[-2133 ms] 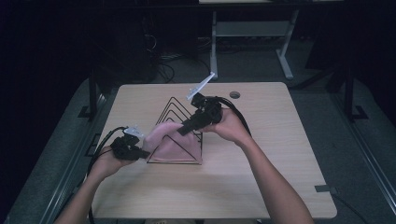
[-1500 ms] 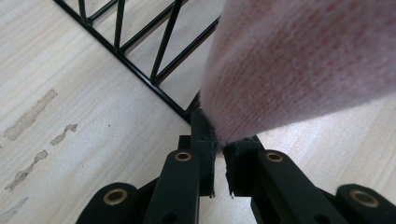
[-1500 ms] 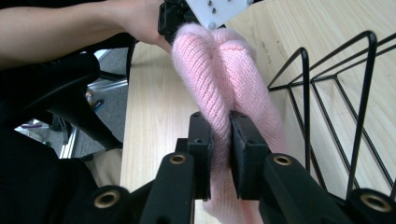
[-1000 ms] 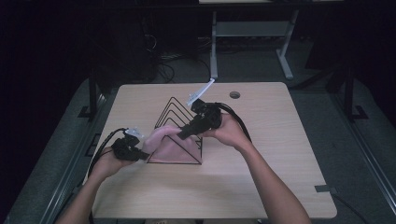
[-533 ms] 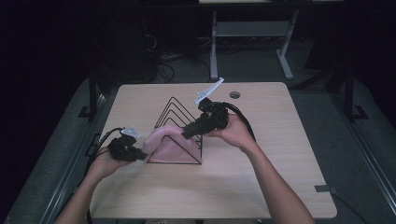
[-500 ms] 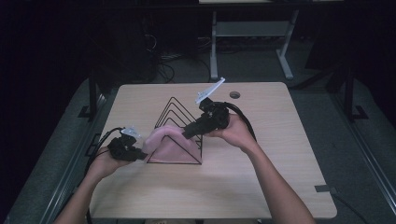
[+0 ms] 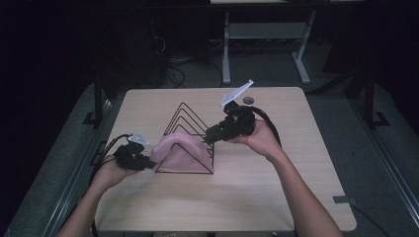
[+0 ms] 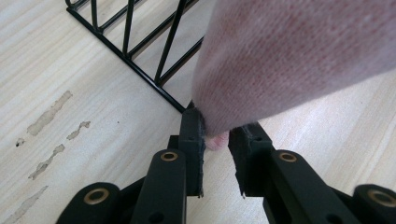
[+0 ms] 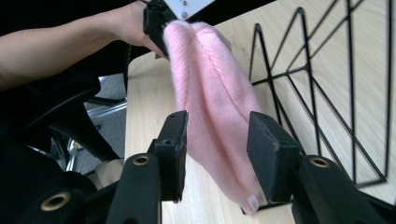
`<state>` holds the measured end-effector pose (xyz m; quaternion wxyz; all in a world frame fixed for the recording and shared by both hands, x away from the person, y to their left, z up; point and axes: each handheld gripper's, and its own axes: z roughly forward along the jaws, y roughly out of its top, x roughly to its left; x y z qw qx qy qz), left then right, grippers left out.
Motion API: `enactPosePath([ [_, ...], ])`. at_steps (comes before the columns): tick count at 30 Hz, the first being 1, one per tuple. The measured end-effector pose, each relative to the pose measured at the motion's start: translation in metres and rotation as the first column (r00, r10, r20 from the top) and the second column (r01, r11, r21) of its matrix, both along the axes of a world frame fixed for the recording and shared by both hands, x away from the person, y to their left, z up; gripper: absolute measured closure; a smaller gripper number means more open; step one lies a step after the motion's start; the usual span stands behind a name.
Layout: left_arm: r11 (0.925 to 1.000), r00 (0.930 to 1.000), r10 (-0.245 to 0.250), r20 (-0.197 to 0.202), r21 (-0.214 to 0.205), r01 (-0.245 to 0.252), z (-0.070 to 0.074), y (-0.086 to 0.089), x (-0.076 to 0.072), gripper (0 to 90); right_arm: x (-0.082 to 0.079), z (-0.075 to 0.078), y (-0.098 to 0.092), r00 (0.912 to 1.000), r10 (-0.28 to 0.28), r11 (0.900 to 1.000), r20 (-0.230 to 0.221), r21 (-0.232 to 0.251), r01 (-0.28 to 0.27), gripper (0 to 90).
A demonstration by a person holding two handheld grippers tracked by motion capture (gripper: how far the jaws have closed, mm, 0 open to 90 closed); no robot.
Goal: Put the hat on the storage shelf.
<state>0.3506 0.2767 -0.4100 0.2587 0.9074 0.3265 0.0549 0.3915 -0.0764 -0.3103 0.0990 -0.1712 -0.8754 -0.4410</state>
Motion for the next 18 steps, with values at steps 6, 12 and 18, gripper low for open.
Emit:
enactPosePath([
  [6, 0.9997, 1.0, 0.001, -0.009, -0.024, -0.002, 0.005, 0.001, -0.002, 70.2, -0.001, -0.001, -0.017, 0.9991, -0.043, 0.999, -0.002, -0.011, 0.043, 49.3],
  [12, 0.9984, 1.0, 0.003, 0.0, -0.057, -0.003, 0.011, 0.003, -0.005, 63.8, -0.003, -0.004, -0.035, 0.9958, -0.092, 0.9954, 0.004, -0.027, 0.092, 43.5],
  [18, 0.9983, 0.9999, -0.006, 0.012, -0.059, 0.006, 0.013, 0.002, -0.008, 58.3, -0.006, -0.009, -0.056, 0.9886, -0.15, 0.988, 0.014, -0.034, 0.151, 37.3],
])
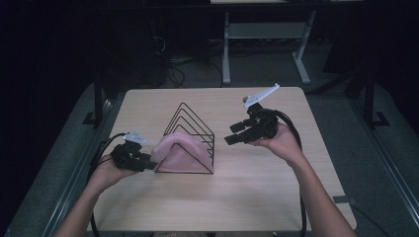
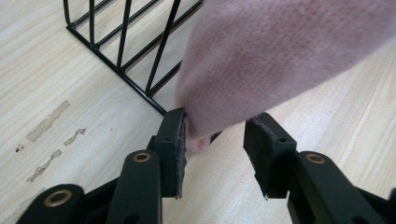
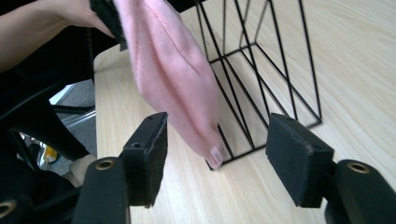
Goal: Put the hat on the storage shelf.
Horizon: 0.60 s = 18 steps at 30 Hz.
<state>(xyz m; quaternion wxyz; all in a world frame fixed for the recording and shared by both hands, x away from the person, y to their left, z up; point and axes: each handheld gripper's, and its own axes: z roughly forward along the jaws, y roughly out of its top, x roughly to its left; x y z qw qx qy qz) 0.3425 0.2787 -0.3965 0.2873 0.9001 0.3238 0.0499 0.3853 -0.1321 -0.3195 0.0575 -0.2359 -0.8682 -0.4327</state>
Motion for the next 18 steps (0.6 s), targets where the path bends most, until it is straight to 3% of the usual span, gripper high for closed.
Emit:
enactPosePath([
  [18, 0.9998, 0.9997, -0.018, 0.018, -0.01, 0.018, 0.005, -0.001, -0.009, 46.9, -0.013, -0.018, -0.048, 0.9948, -0.102, 0.9948, -0.009, 0.007, 0.102, 32.0],
])
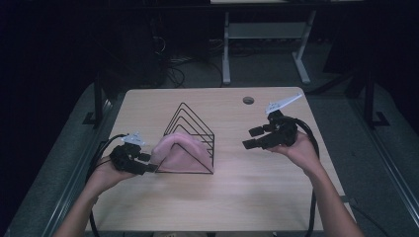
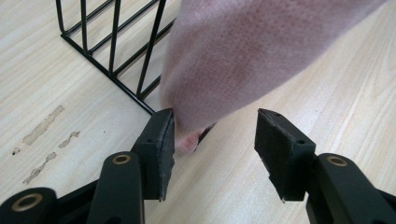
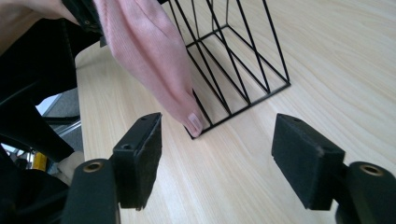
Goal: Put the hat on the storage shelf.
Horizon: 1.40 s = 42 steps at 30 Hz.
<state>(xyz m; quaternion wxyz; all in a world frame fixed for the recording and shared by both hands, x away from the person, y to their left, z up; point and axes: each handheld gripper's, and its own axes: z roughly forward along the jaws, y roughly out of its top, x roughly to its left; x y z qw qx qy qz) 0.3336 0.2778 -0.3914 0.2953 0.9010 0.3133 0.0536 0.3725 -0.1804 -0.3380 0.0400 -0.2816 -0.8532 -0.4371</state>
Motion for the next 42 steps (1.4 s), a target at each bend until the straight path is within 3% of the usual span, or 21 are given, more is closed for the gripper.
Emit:
enactPosePath([
  [6, 1.0, 0.9999, -0.008, -0.012, -0.005, 0.008, -0.002, 0.003, -0.001, 44.8, -0.003, -0.009, -0.012, 0.9991, -0.039, 0.9992, -0.016, -0.007, 0.039, 29.4],
  [20, 0.9993, 0.9992, 0.035, -0.02, -0.011, -0.035, -0.006, 0.01, -0.007, 34.7, -0.017, -0.034, -0.032, 0.9962, -0.074, 0.9968, -0.045, -0.032, 0.073, 28.0],
  [33, 0.9993, 0.9993, 0.037, -0.011, -0.006, -0.037, -0.009, 0.008, -0.012, 33.2, -0.031, -0.054, -0.053, 0.9905, -0.118, 0.9927, -0.071, -0.035, 0.116, 27.2],
  [42, 0.9986, 0.9991, 0.041, -0.006, -0.033, -0.041, -0.014, 0.009, -0.02, 31.8, -0.049, -0.067, -0.071, 0.9867, -0.141, 0.988, -0.082, -0.076, 0.135, 25.8],
])
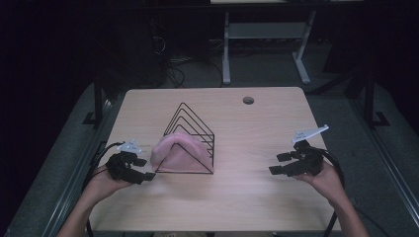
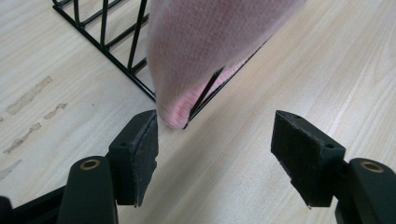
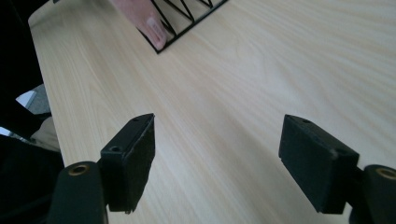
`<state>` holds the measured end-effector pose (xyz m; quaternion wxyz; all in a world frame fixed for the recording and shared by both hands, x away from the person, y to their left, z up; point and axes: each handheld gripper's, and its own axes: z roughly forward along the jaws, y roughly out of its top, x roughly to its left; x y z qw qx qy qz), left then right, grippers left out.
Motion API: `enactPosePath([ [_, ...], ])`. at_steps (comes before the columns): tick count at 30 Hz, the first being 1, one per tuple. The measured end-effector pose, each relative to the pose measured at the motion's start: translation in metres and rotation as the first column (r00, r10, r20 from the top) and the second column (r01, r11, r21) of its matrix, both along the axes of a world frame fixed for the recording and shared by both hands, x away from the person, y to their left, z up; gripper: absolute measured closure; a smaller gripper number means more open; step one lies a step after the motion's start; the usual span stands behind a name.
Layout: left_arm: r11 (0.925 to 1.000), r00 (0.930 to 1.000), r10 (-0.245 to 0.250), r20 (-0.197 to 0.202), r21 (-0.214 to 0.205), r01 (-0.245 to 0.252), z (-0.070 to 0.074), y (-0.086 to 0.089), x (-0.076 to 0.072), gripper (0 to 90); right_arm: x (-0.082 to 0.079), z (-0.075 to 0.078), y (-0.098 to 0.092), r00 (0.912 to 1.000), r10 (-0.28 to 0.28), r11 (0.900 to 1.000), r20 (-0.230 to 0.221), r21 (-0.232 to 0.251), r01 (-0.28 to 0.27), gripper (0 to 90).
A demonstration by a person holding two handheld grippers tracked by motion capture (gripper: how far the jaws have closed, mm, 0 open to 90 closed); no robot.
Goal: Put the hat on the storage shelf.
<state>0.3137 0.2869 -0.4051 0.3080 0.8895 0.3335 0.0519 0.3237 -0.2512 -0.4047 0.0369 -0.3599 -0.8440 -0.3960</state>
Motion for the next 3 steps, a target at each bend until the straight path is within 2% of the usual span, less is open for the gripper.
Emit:
enactPosePath([
  [3, 0.9999, 1.0, 0.005, 0.001, -0.012, -0.005, -0.0027, 0.0008, -0.0029, 31.4, -0.0137, -0.0075, -0.0074, 0.9999, -0.006, 0.9998, -0.011, -0.02, 0.006, 25.3],
])
